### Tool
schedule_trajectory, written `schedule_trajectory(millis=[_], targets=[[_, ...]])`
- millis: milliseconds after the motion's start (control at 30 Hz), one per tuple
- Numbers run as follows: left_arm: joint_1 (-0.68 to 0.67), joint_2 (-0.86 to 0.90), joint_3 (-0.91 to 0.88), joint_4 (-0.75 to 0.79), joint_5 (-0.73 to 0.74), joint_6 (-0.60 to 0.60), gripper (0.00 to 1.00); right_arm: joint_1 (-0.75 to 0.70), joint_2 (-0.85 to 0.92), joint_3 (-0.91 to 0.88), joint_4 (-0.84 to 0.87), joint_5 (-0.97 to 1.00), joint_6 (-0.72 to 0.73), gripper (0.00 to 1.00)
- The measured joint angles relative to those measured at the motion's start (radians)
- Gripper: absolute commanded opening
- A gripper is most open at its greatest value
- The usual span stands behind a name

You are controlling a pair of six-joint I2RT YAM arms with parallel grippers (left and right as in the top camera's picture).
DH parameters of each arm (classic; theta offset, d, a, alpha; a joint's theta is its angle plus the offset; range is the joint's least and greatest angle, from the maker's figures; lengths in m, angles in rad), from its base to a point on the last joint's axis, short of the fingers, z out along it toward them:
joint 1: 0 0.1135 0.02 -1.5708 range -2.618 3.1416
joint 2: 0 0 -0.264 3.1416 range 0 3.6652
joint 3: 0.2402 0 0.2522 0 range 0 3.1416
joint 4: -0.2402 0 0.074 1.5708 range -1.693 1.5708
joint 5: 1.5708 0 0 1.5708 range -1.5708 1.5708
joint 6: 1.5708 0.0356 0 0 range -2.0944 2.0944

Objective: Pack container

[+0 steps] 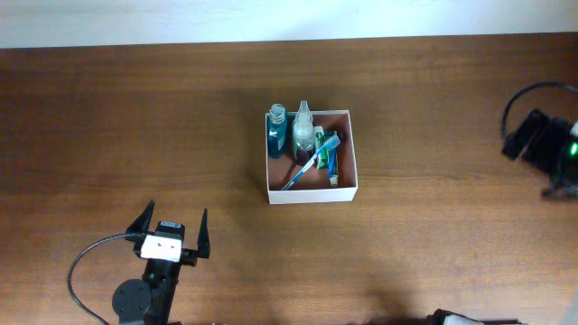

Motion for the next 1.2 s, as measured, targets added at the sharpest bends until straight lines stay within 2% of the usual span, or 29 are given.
schedule_trajectory(millis=[200,533,700,933,1100,1200], targets=[[0.000,0.000,0.000,0.000,0.000,0.000,0.99,0.154,-0.202,0.001,-0.003,-0.003,0.000,0.99],[0.000,0.000,0.000,0.000,0.000,0.000,1.00,0.162,-0.415,-0.019,-0.006,0.000,0.000,0.99],[0.000,0.000,0.000,0.000,0.000,0.000,0.99,0.163,-0.571,-0.161,0.068,0.000,0.000,0.99],[0.000,0.000,0.000,0.000,0.000,0.000,0.99,0.166,-0.835,-0.622,0.477,-0.063,-0.001,0.99],[0.000,0.000,0.000,0.000,0.000,0.003,0.99,0.206,-0.975,-0.954,0.855,-0.148,-0.001,0.99],[0.000,0.000,0.000,0.000,0.000,0.003,0.99,0.227,-1.039,-1.111,0.965,-0.183,0.000,0.99]])
